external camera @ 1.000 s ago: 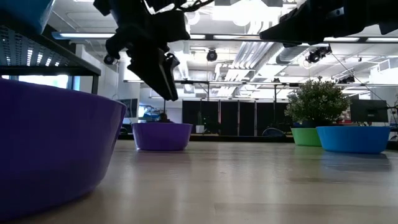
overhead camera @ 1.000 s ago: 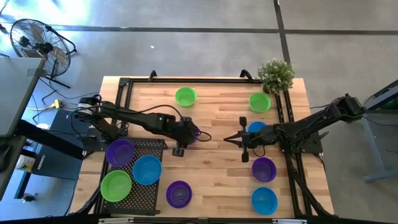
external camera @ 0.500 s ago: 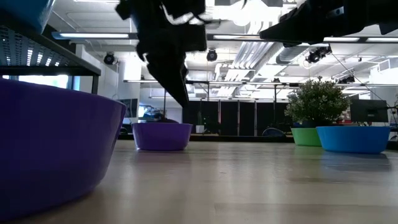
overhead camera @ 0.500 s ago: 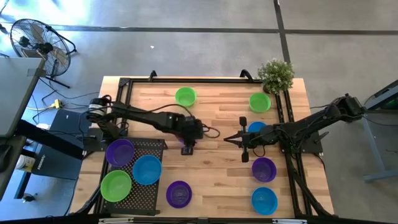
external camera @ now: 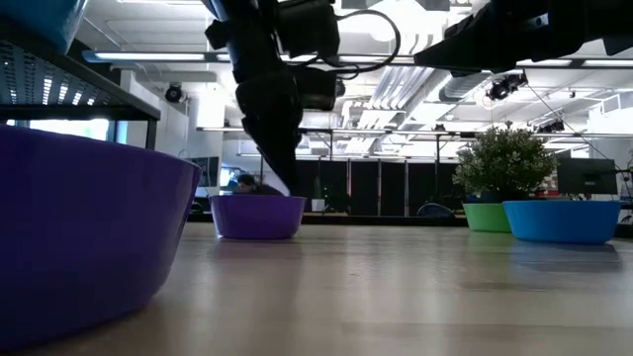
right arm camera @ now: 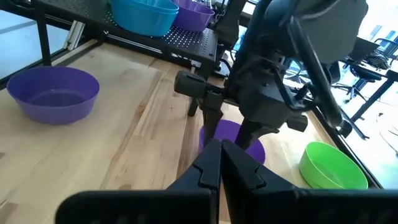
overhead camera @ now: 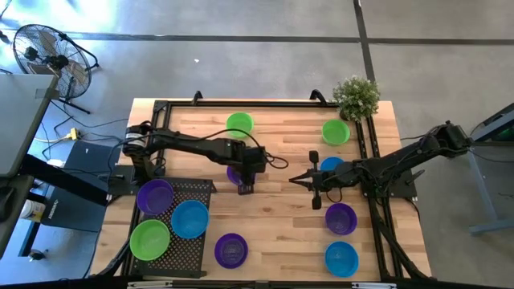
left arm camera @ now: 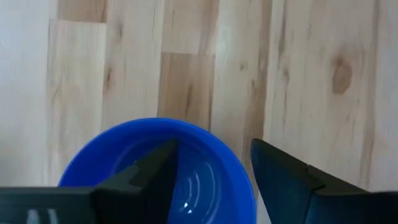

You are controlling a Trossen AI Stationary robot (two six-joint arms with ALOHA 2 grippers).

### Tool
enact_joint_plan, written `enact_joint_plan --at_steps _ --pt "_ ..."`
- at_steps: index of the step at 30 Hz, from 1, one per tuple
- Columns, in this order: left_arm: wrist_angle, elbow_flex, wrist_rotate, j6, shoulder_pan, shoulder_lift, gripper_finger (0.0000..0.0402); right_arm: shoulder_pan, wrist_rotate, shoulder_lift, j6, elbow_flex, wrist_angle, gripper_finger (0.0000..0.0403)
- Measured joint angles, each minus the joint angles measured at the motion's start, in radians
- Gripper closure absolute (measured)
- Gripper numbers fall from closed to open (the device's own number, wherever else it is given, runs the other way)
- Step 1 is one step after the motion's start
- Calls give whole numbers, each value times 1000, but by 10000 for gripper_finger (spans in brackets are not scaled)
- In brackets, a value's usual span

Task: Pick & Place Mini bowls
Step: Stack the violet bowl on the other violet bowl on the shelf

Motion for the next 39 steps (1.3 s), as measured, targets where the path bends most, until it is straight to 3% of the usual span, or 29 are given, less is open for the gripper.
enact_joint_plan --at_steps 21,25,33,39 --pt "9 -1 25 -2 1 67 208 0 0 0 1 0 -6 402" --pt "5 0 -3 -2 1 67 246 0 0 0 1 0 -7 402" --pt "-18 0 -14 60 1 66 386 0 0 0 1 0 -7 402" --pt "-56 10 -43 98 0 39 391 0 0 0 3 0 -7 402"
